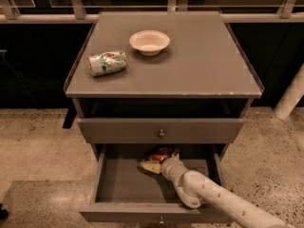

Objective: Pick coke can from middle drawer and place on counter

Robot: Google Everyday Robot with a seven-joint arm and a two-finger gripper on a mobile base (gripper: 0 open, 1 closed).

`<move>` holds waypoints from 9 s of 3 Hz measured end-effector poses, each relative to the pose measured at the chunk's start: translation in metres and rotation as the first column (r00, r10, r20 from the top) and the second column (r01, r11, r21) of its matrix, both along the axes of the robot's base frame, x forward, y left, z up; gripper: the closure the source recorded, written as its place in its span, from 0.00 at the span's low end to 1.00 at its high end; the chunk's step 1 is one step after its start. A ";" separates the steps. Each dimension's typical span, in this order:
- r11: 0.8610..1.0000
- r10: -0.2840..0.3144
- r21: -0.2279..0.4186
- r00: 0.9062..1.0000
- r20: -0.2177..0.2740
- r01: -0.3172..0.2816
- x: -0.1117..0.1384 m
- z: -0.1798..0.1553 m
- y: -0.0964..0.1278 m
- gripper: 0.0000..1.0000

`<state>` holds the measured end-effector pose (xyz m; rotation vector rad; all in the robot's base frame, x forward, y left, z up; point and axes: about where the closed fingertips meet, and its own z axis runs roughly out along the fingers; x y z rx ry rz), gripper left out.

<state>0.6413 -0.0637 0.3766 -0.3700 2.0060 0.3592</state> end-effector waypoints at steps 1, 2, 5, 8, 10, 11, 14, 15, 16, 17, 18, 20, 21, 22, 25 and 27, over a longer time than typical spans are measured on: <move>0.999 0.017 0.034 1.000 0.001 -0.017 0.004 0.000 0.007 0.00; 0.999 0.017 0.035 1.000 0.001 -0.017 0.004 0.000 0.007 0.00; 0.999 0.017 0.035 1.000 0.001 -0.017 0.004 0.000 0.007 0.65; 1.000 0.006 -0.017 0.993 -0.121 -0.008 -0.029 0.017 -0.040 1.00; 0.998 -0.031 -0.056 0.956 -0.293 0.016 -0.109 0.050 -0.097 1.00; 0.997 -0.064 -0.054 0.953 -0.297 0.051 -0.147 0.082 -0.121 1.00; 1.000 -0.028 -0.014 0.953 -0.301 0.025 -0.154 0.124 -0.127 1.00; 0.998 -0.031 -0.057 0.980 -0.196 0.020 -0.170 0.191 -0.139 1.00; 0.998 -0.001 -0.057 0.998 -0.056 -0.003 -0.178 0.261 -0.126 1.00; 0.997 0.027 -0.080 0.997 0.075 -0.020 -0.189 0.324 -0.111 1.00; 0.997 0.003 -0.070 0.980 0.199 0.012 -0.197 0.391 -0.107 1.00; 0.996 -0.061 -0.044 0.945 0.321 0.080 -0.202 0.446 -0.112 1.00; 0.997 -0.056 -0.037 0.935 0.349 0.073 -0.188 0.465 -0.115 1.00; 0.999 -0.031 -0.026 0.916 0.399 0.045 -0.159 0.499 -0.114 1.00; 0.999 0.044 -0.021 0.917 0.397 -0.039 -0.049 0.536 -0.082 1.00; 0.983 0.107 -0.180 0.932 0.345 -0.047 -0.024 0.551 -0.040 1.00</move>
Offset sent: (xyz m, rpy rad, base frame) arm 0.0059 0.0107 -0.0018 0.0532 -0.0005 0.0256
